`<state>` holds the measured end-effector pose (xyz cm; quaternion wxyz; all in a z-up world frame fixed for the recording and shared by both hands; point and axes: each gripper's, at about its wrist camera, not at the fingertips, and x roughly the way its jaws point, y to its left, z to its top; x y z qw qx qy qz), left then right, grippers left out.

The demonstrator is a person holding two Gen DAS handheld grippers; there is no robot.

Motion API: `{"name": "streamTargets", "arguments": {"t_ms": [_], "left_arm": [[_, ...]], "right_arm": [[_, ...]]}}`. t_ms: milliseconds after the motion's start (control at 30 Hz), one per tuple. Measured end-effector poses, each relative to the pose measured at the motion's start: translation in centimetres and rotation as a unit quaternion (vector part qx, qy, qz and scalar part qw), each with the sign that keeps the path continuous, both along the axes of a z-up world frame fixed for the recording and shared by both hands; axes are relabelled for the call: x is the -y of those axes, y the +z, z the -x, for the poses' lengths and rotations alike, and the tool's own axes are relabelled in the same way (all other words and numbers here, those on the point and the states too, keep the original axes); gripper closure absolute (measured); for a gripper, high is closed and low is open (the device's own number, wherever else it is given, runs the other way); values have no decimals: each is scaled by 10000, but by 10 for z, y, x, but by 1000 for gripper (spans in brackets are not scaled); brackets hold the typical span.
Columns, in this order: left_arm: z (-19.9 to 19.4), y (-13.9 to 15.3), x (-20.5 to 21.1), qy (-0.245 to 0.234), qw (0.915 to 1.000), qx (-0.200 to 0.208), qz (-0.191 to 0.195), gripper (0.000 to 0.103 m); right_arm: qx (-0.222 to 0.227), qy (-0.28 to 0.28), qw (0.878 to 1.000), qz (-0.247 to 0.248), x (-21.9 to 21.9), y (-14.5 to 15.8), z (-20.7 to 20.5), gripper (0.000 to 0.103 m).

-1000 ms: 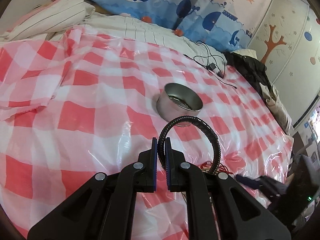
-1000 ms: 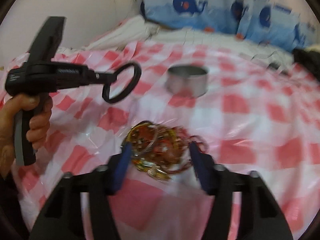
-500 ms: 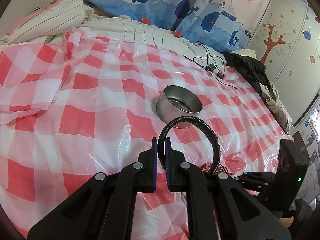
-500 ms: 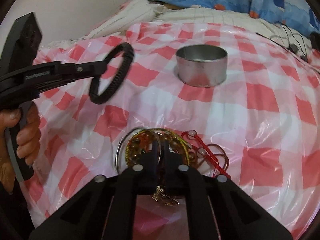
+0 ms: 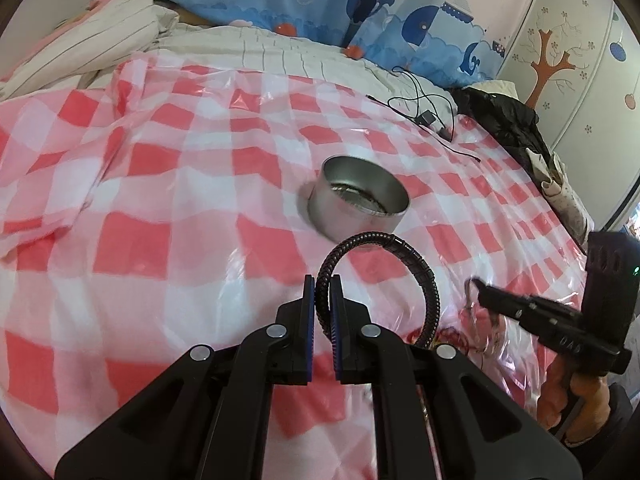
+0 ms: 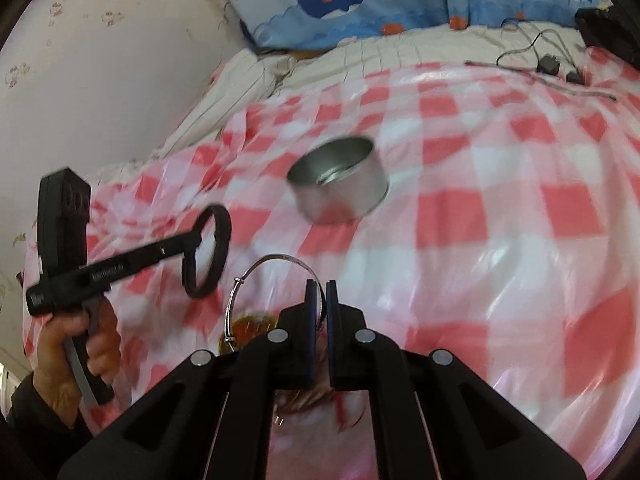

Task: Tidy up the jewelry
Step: 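Drop the black bracelet into the silver tin with the left tool while the right tool drops the bangle in, then return the left tool to the pile and grasp a beaded bracelet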

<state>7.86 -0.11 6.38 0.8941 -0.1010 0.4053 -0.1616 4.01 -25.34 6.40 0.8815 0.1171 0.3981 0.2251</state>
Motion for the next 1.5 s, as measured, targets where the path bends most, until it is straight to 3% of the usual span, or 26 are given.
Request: {"name": "streamTargets", "arguments": {"t_ms": [333, 633, 800, 1100, 1133, 1200, 1233, 1400, 1500], "left_arm": [[-83, 23, 55, -183, 9991, 131, -373, 97], [-129, 8, 70, -135, 9979, -23, -634, 97], [-142, -10, 72, -235, 9955, -358, -841, 95], [-96, 12, 36, -83, 9957, -27, -921, 85], [-89, 14, 32, -74, 9959, -19, -905, 82], [-67, 15, 22, -35, 9964, -5, -843, 76], [-58, 15, 20, -33, 9967, -2, -816, 72], [-4, 6, 18, -44, 9983, -22, -578, 61], [22, -1, 25, -136, 9987, -46, -490, 60]], "right_arm": [[497, -372, 9974, 369, 13, 24, -61, 98], [636, -263, 9953, 683, 1, 23, -100, 98], [636, -163, 9937, 904, -17, 15, -115, 98], [615, 104, 9906, 1214, -56, 6, -135, 98], [527, 130, 9899, 1312, -62, 3, -139, 97], [420, 101, 9894, 1389, -65, 0, -142, 85], [475, 74, 9889, 1407, -64, 2, -138, 74], [687, 33, 9872, 1440, -39, 23, -79, 70], [781, -205, 9872, 1374, -10, 27, -26, 55]]}}
